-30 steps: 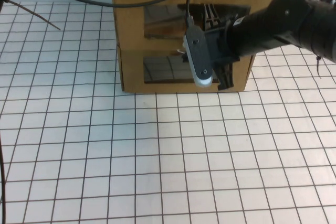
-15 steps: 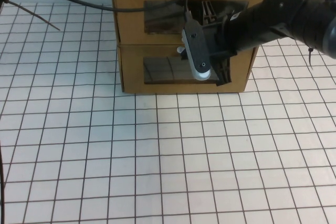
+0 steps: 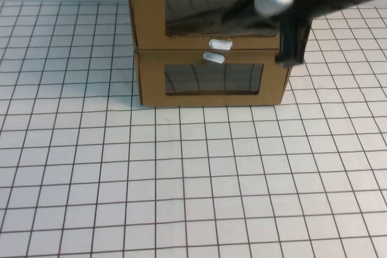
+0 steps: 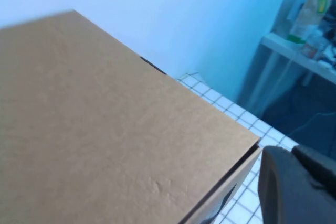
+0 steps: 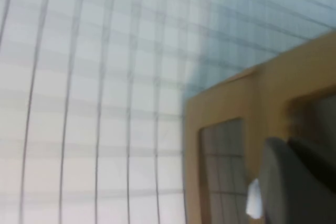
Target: Close the shoe box
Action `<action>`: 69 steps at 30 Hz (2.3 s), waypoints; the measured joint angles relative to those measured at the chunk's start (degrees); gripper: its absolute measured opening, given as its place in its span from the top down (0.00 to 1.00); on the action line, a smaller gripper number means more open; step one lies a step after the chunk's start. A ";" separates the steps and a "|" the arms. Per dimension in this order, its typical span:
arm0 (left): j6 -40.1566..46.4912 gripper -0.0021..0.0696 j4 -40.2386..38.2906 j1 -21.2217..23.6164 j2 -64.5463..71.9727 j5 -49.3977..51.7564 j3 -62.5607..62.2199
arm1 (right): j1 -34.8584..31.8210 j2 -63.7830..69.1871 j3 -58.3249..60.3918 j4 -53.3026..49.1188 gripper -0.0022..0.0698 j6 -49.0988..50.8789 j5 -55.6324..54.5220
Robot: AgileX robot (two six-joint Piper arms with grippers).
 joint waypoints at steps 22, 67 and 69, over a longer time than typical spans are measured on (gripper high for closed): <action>-5.25 0.98 9.34 0.00 -35.78 10.30 20.02 | 0.00 -41.10 15.09 -11.55 0.99 61.22 -13.98; -2.92 0.98 11.97 0.00 -85.86 -44.60 121.97 | 0.00 -90.27 81.34 -40.01 0.99 85.21 -23.23; -2.92 0.98 11.97 0.00 -85.86 -44.52 121.97 | 0.00 -90.27 81.91 -40.01 0.99 85.21 -23.30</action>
